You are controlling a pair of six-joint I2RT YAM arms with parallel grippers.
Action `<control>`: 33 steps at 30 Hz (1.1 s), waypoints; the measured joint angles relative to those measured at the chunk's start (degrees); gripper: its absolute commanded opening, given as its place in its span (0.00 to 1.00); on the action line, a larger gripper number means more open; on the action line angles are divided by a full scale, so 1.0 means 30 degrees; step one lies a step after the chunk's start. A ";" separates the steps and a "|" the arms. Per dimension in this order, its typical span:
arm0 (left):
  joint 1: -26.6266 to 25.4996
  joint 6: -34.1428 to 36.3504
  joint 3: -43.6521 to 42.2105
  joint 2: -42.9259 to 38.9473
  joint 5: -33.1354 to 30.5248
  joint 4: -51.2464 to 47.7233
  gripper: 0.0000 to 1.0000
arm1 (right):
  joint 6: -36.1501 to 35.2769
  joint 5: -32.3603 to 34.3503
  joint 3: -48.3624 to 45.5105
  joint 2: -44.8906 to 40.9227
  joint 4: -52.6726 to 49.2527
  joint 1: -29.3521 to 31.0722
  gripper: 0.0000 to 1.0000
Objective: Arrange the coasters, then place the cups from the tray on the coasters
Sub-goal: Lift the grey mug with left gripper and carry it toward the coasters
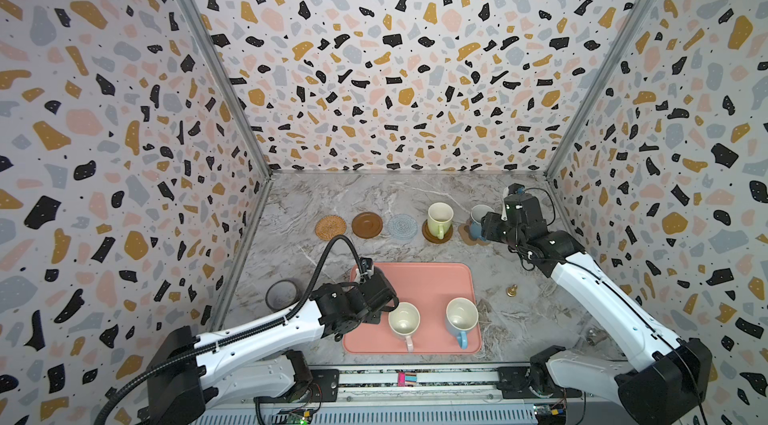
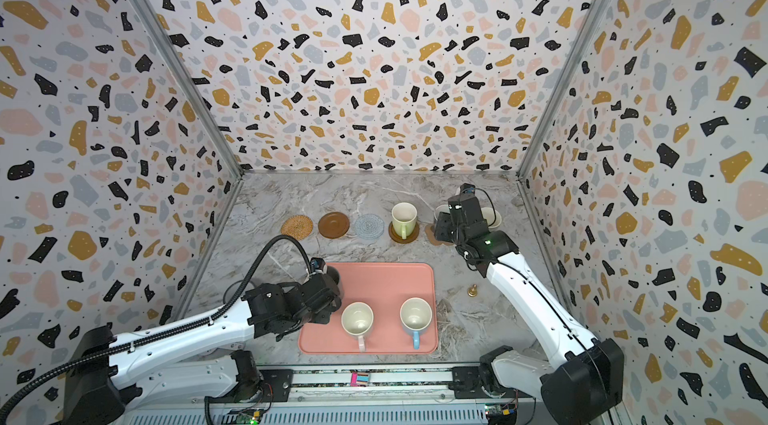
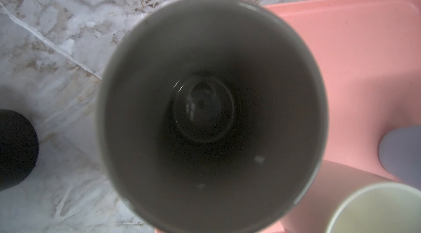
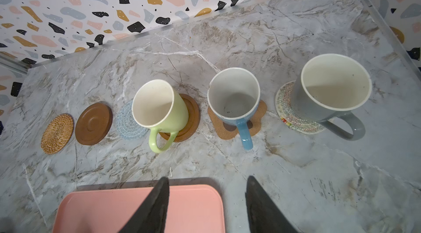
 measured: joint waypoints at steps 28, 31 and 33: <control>0.4816 0.4626 0.5581 0.6637 0.2098 0.2769 0.08 | 0.0146 -0.0299 -0.0036 -0.0430 -0.0350 -0.0160 0.56; 0.4991 0.4881 0.6156 0.7344 0.2142 0.3242 0.08 | 0.0270 -0.0328 -0.0044 -0.0459 -0.0481 -0.0168 0.56; 0.5093 0.4932 0.6528 0.7796 0.2127 0.3512 0.08 | 0.0306 -0.0342 -0.0066 -0.0466 -0.0554 -0.0182 0.56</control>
